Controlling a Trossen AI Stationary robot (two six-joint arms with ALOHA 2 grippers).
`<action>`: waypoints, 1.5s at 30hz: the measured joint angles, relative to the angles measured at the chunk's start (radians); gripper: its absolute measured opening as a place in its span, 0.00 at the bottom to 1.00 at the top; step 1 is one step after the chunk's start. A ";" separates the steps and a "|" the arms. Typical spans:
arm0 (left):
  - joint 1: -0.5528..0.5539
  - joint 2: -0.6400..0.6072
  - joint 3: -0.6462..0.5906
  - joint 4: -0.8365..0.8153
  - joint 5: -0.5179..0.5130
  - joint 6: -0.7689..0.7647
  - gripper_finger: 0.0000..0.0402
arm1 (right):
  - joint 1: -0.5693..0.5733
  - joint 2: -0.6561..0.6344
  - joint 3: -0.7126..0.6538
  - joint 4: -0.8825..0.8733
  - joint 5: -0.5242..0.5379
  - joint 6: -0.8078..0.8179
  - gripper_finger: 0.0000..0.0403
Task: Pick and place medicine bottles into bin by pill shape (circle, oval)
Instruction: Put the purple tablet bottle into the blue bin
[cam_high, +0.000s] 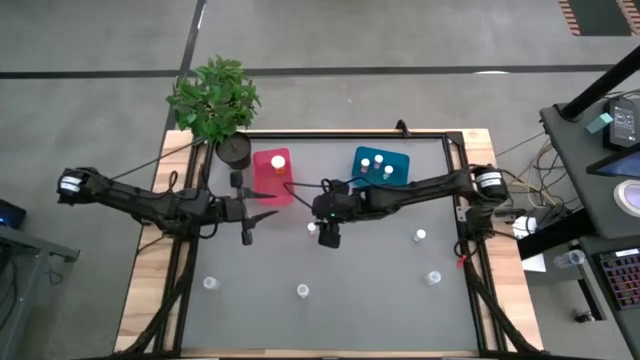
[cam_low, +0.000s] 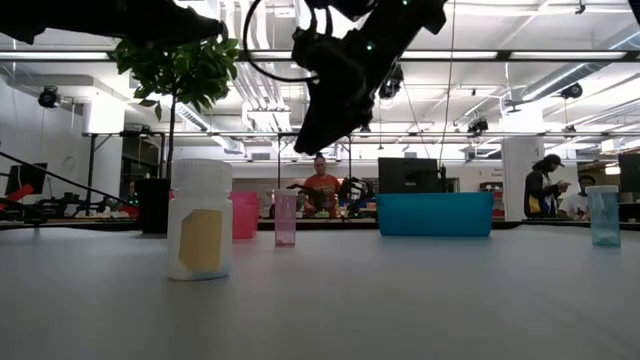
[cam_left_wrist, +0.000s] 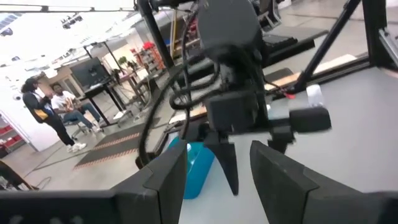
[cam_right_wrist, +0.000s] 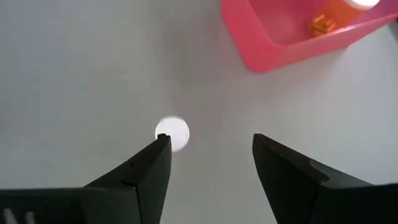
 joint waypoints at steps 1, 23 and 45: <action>0.000 -0.003 0.000 -0.002 0.000 0.000 0.39 | 0.000 0.007 0.003 -0.001 0.000 0.006 0.54; 0.000 0.007 0.000 -0.005 0.000 0.001 0.39 | 0.000 0.125 0.006 0.085 -0.101 -0.041 0.53; 0.000 0.008 0.000 -0.003 -0.001 0.001 0.39 | 0.000 0.161 0.006 0.139 -0.100 -0.057 0.50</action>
